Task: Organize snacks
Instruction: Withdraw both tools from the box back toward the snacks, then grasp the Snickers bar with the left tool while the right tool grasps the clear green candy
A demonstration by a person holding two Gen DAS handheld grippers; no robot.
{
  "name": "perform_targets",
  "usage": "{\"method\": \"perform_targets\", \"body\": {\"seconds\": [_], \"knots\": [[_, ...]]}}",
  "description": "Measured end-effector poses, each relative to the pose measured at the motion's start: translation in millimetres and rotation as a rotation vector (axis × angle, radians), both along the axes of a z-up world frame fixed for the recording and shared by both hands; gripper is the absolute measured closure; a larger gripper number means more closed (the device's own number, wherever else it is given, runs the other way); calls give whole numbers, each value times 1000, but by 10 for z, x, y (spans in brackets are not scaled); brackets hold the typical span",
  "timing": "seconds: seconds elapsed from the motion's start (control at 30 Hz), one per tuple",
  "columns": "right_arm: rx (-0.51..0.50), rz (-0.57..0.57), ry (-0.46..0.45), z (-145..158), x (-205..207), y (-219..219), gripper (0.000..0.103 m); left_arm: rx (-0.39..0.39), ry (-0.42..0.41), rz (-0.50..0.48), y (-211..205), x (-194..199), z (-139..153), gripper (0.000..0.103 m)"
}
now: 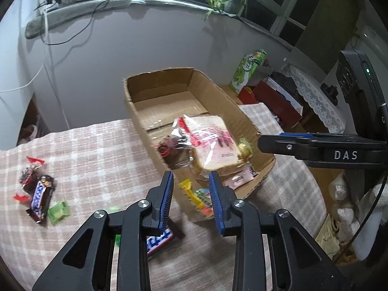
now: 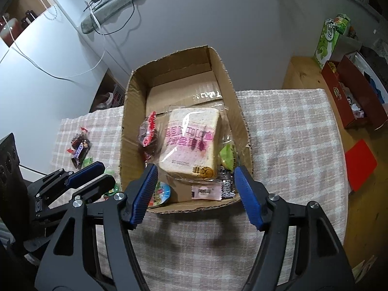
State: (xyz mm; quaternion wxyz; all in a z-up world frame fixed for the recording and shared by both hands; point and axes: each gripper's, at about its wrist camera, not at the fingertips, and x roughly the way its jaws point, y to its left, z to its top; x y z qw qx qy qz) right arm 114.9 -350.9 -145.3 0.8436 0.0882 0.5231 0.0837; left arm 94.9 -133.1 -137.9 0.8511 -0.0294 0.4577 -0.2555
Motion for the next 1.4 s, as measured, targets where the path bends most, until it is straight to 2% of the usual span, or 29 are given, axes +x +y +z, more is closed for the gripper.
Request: {"method": "perform_targets", "body": {"seconds": [0.17, 0.37, 0.67, 0.93, 1.03, 1.2, 1.4], "knots": [[30, 32, -9, 53, -15, 136, 33, 6, -4, 61, 294, -19, 8, 75], [75, 110, -13, 96, -76, 462, 33, 10, 17, 181, 885, -84, -64, 75], [117, 268, 36, -64, -295, 1046, 33, 22, 66, 326, 1547, -227, -228, 75], [124, 343, 111, -379, -488, 1426, 33, 26, 86, 370, 1771, -313, -328, 75], [122, 351, 112, -422, -497, 1536, 33, 32, 85, 373, 1804, -298, -352, 75], [112, 365, 105, -463, -384, 1778, 33, 35, 80, 377, 1862, -222, -395, 75], [27, 379, 104, -545, -104, 2053, 33, 48, 57, 355, 1890, -68, -412, 75]]}}
